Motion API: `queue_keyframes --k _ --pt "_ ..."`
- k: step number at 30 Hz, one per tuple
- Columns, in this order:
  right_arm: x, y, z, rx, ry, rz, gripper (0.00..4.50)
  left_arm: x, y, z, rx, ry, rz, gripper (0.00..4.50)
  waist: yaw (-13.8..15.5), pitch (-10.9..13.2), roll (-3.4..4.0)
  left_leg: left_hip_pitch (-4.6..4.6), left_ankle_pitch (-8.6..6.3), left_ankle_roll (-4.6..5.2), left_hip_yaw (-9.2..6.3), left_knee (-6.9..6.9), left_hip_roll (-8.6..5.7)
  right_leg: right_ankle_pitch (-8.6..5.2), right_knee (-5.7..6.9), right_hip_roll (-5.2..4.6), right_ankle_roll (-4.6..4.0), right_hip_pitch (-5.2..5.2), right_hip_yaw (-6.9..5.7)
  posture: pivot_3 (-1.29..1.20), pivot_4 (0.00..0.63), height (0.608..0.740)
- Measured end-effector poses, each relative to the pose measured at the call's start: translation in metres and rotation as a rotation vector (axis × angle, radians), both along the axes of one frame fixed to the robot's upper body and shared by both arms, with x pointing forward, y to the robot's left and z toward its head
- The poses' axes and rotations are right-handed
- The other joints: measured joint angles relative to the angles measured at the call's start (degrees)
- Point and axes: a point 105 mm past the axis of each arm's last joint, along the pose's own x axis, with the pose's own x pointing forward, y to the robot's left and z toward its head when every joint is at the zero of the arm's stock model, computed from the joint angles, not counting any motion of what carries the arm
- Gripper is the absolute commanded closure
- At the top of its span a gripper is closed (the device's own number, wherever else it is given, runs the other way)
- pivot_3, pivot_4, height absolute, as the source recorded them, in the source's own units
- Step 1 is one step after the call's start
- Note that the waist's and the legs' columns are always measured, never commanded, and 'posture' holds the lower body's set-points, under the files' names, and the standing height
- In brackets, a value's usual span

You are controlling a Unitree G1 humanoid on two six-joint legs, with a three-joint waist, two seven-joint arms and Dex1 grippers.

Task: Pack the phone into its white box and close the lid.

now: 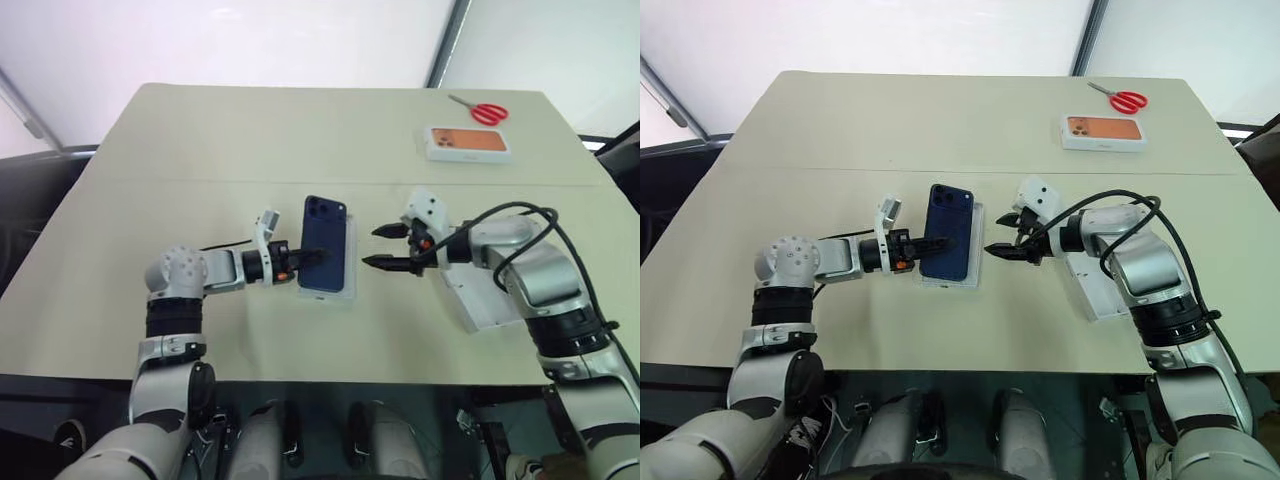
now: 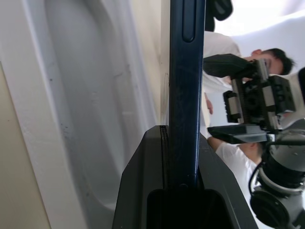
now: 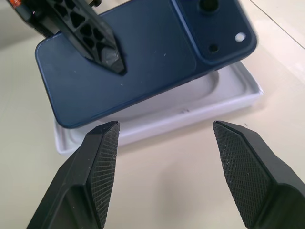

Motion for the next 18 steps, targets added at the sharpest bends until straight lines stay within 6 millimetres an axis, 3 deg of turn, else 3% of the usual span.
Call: queue_keyframes --k 6,9,15,18 --pt "0.001 0.004 -0.005 0.005 -0.008 -0.008 1.23 0.002 0.001 -0.003 0.009 0.014 0.014 4.23 0.17 0.00 0.00 -0.02 0.01 0.00 0.00 0.03 0.01 0.01 0.00 0.02 -0.02 0.00 0.00 0.00 0.150 0.738" --pt "0.002 0.006 -0.007 0.002 -0.014 -0.008 1.18 0.002 0.001 -0.004 0.016 0.019 0.019 3.20 0.23 0.00 0.00 -0.03 0.01 0.00 -0.01 0.03 0.00 0.01 0.00 0.01 -0.02 0.00 0.00 0.00 0.150 0.738" --pt "0.003 0.007 -0.010 -0.005 -0.020 -0.008 1.18 0.002 -0.007 0.008 -0.027 -0.012 -0.013 0.30 0.14 -0.02 0.01 0.06 0.03 -0.02 -0.01 0.04 0.02 0.01 0.01 0.04 -0.02 0.08 0.00 0.00 0.150 0.738" --pt "0.003 0.011 -0.011 0.003 -0.019 0.001 1.18 0.002 -0.007 0.012 -0.009 -0.029 -0.022 0.30 0.01 -0.03 0.03 0.10 0.04 -0.03 0.00 0.04 0.05 0.02 0.01 0.08 -0.03 0.11 0.01 0.00 0.150 0.738"
